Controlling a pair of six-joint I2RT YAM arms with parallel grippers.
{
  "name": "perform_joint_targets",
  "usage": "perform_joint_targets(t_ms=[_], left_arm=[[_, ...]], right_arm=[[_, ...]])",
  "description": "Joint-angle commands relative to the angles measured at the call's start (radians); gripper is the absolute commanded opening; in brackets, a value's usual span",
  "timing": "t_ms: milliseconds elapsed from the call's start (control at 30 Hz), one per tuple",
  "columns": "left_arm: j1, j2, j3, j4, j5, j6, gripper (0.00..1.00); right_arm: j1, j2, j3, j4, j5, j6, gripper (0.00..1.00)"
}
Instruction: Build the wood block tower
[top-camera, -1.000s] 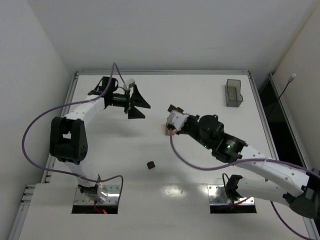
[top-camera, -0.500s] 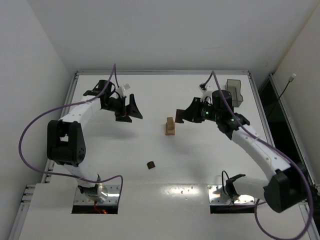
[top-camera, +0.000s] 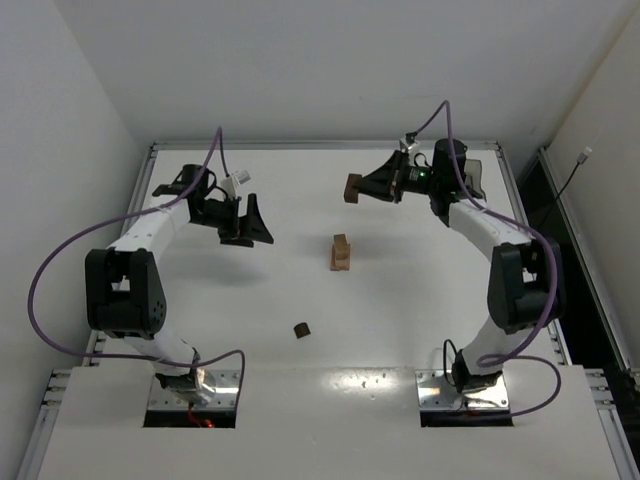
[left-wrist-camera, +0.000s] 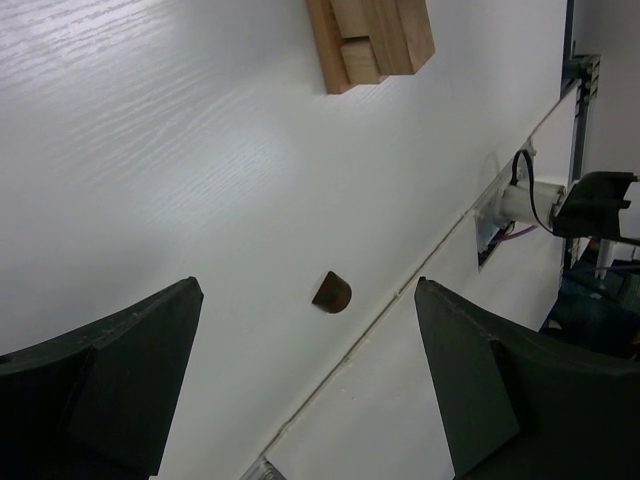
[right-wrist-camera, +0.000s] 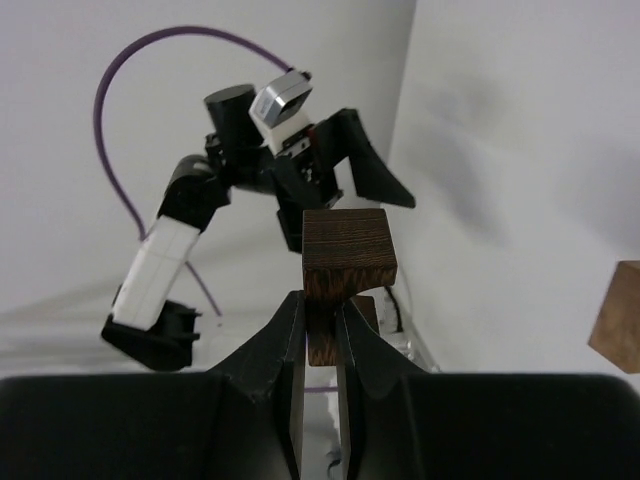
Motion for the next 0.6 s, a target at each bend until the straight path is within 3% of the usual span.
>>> perform_joint_targets(t_ms=[0, 233, 567], left_arm=[[0.009, -0.008, -0.001, -0.018, 0.020, 0.060, 0.85], [0.018, 0.010, 0.008, -0.018, 0.020, 0.082, 0.85], [0.018, 0.029, 0.017, -0.037, 0.011, 0.104, 0.85]], right_arm=[[0.004, 0.051, 0.008, 0.246, -0.179, 0.185, 0.00], [0.004, 0.178, -0.032, 0.418, -0.347, 0.262, 0.00], [0.001, 0.197, -0.018, 0.354, -0.433, 0.003, 0.00]])
